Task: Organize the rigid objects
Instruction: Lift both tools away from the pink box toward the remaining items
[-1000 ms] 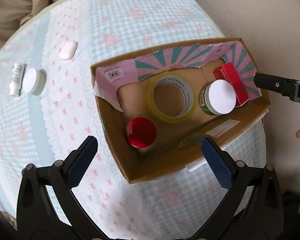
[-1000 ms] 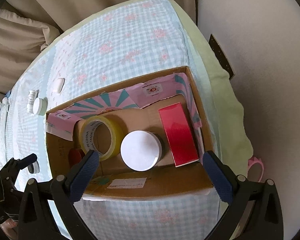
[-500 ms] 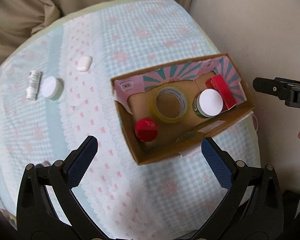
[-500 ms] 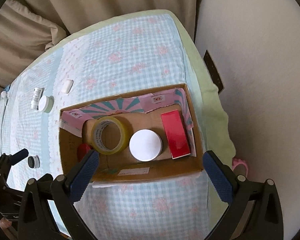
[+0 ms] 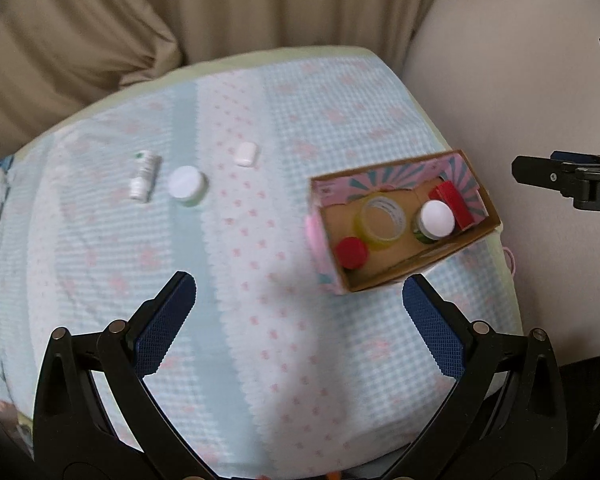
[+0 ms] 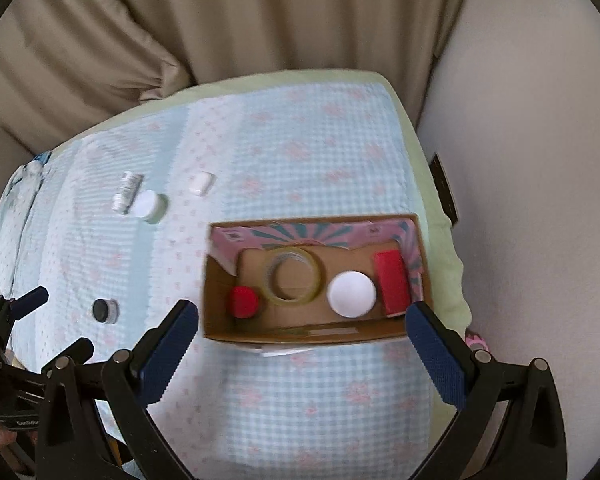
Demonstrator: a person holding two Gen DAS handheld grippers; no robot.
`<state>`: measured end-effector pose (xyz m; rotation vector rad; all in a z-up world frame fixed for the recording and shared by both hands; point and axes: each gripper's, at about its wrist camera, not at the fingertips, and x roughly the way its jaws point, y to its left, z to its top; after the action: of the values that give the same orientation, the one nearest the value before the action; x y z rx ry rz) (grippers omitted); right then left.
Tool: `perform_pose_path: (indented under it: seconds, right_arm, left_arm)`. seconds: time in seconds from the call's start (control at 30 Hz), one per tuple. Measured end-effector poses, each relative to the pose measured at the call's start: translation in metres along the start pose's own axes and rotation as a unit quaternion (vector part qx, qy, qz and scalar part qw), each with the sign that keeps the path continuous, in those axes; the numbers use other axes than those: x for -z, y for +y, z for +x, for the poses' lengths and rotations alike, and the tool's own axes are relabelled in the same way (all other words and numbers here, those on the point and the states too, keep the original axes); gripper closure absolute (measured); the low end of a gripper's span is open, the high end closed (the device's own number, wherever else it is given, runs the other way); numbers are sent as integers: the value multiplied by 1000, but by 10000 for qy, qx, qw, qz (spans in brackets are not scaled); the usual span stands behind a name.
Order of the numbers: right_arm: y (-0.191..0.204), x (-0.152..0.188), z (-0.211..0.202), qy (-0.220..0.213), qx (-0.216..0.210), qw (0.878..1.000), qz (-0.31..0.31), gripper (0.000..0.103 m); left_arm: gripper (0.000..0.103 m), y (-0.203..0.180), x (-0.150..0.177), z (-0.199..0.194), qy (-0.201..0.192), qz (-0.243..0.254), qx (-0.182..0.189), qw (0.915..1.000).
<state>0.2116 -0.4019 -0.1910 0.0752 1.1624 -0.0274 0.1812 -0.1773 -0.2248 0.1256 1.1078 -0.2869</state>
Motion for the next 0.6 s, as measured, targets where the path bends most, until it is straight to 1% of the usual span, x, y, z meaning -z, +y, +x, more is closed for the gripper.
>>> perform_pose_path:
  seconds: [0.1,0.2,0.3,0.33,0.4,0.5,0.6]
  right_arm:
    - [31,-2,-14,-105,3,9998,-147,0]
    - [63,-4,-22,-197,-96,9994,-285,0]
    - [99,-9,-29,-297,-244,9983,-433,0]
    - [109,-10,-31,-326,-233,9981,-463,0]
    - [131,-14,-30,-348,-227,9977,-542,0]
    - [165,-23,-20,-296,-378,9968,-636,0]
    - [193,-26,-10,-305,-317,9961,-764,0]
  left_arm:
    - [0,34,12,-19,-153,-144,-21,9998]
    - [0,66,23,-32,-243,-354,-41,9991]
    - [0,106,35,-42,-279,-589,-171,9977]
    - [0,116,39,-44,-284,-636,-194,9974]
    - [0,138,47,-48,-297,-715,-262,9967]
    - [0,169,58,-50,-297,-809,-355,9956]
    - [0,199,69,-49,-272,-859,-346,9953]
